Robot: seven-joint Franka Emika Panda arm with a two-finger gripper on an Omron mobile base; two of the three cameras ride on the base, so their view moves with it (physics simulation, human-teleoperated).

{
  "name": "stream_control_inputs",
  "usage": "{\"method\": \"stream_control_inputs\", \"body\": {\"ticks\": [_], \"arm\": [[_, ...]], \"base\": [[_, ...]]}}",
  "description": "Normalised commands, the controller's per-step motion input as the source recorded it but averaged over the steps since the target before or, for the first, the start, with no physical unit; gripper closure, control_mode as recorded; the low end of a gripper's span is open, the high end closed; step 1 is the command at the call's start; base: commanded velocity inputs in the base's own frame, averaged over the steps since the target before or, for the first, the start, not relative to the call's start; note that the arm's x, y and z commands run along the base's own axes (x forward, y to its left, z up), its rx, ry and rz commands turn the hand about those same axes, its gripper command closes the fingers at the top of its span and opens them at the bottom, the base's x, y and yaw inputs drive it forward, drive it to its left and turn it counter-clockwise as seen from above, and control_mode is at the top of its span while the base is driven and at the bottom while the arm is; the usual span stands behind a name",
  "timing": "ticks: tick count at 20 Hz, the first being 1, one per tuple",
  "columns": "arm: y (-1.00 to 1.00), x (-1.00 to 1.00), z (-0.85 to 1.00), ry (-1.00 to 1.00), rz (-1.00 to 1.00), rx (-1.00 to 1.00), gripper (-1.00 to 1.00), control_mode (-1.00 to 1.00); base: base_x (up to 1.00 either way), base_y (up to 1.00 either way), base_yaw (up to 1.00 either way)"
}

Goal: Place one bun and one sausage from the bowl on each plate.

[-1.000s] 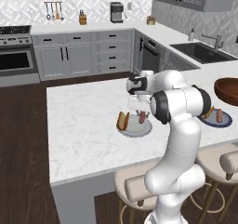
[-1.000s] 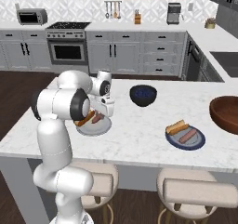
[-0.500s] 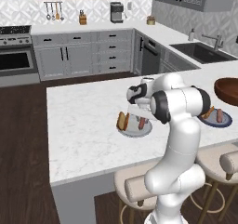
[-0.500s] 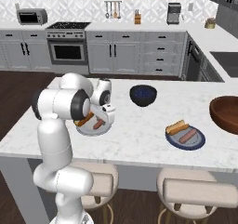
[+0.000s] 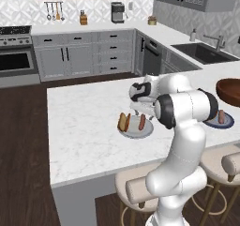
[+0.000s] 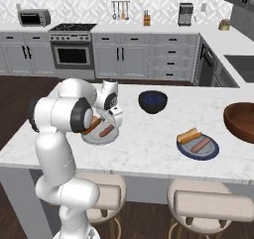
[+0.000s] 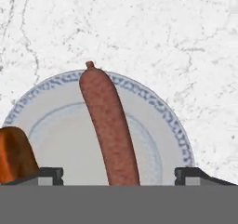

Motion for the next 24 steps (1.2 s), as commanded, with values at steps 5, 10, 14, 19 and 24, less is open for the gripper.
{"method": "stream_control_inputs", "body": {"ticks": [5,10,14,19,24], "arm": [[-0.36,-0.86,1.00,-0.06,0.00,0.03,-1.00,-1.00],[-0.74,-0.91,1.00,0.03,-0.04,0.00,-1.00,-1.00],[-0.99,-0.45,0.66,0.19,-0.15,-0.03,-1.00,-1.00],[-1.00,-0.39,0.14,0.33,-0.17,-0.07,-1.00,-1.00],[-0.95,-0.53,-0.05,0.23,-0.11,-0.07,-1.00,-1.00]], "base": [[0.00,0.00,0.00],[0.00,0.00,0.00],[0.00,0.00,0.00],[0.00,0.00,0.00],[0.00,0.00,0.00]]}}
